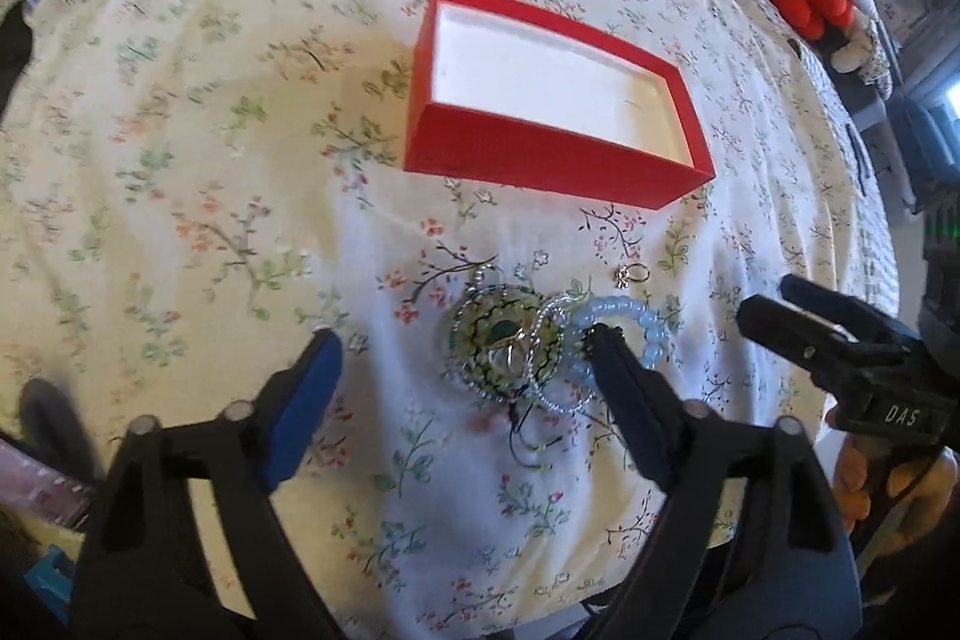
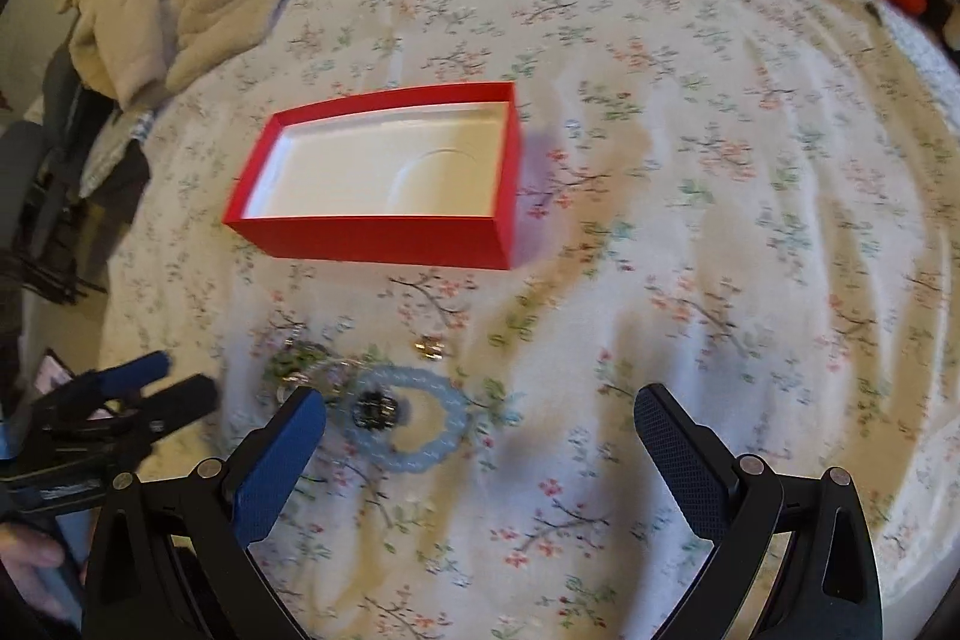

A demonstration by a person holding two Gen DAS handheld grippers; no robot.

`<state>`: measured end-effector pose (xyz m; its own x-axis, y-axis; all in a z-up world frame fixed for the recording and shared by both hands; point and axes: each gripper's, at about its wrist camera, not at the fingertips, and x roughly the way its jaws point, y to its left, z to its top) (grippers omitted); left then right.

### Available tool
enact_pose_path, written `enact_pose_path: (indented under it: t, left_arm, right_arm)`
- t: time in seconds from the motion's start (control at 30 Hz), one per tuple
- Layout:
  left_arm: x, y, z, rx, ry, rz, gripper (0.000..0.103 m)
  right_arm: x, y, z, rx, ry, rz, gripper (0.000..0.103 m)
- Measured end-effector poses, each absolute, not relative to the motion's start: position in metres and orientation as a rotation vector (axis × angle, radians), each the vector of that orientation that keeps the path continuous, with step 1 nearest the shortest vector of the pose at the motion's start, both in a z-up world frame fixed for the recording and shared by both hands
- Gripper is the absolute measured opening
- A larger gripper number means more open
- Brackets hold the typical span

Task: Organize jewelry
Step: 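Grasp the light-blue bead bracelet with the right gripper while the left grasps the thin dark bracelet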

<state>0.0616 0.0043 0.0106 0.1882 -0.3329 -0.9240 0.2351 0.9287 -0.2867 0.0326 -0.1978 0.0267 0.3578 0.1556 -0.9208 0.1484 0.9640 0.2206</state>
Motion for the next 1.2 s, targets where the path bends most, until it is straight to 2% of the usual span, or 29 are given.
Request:
enact_pose_path:
  t: [0.07,0.1,0.13,0.2,0.23,0.33,0.6,1.13,1.2]
  left_arm:
    - [0.065,0.01,-0.001,-0.168,1.341,-0.445,0.062]
    - [0.069,0.015,-0.011,-0.233,1.37,-0.461,0.051]
    - [0.071,0.016,-0.014,-0.261,1.387,-0.465,0.044]
    - [0.077,0.016,-0.024,-0.304,1.431,-0.478,0.039]
    - [0.078,0.015,-0.024,-0.301,1.433,-0.48,0.037]
    - [0.081,0.01,-0.027,-0.255,1.441,-0.46,0.033]
    - [0.081,0.004,-0.031,-0.177,1.449,-0.436,0.017]
    - [0.076,0.018,-0.027,-0.184,1.469,-0.449,0.015]
    - [0.076,0.014,-0.031,-0.162,1.476,-0.435,0.011]
  right_arm:
    - [0.034,-0.198,0.016,0.313,1.227,0.041,0.094]
    - [0.034,-0.198,0.008,0.332,1.242,0.065,0.084]
    - [0.035,-0.198,0.001,0.356,1.26,0.086,0.078]
    - [0.038,-0.201,-0.012,0.393,1.297,0.108,0.059]
    - [0.04,-0.201,-0.014,0.392,1.304,0.108,0.053]
    - [0.045,-0.199,-0.019,0.361,1.312,0.094,0.045]
    - [0.05,-0.185,-0.031,0.297,1.345,0.088,0.033]
    - [0.046,-0.189,-0.035,0.306,1.355,0.077,0.03]
    - [0.043,-0.193,-0.034,0.304,1.356,0.076,0.03]
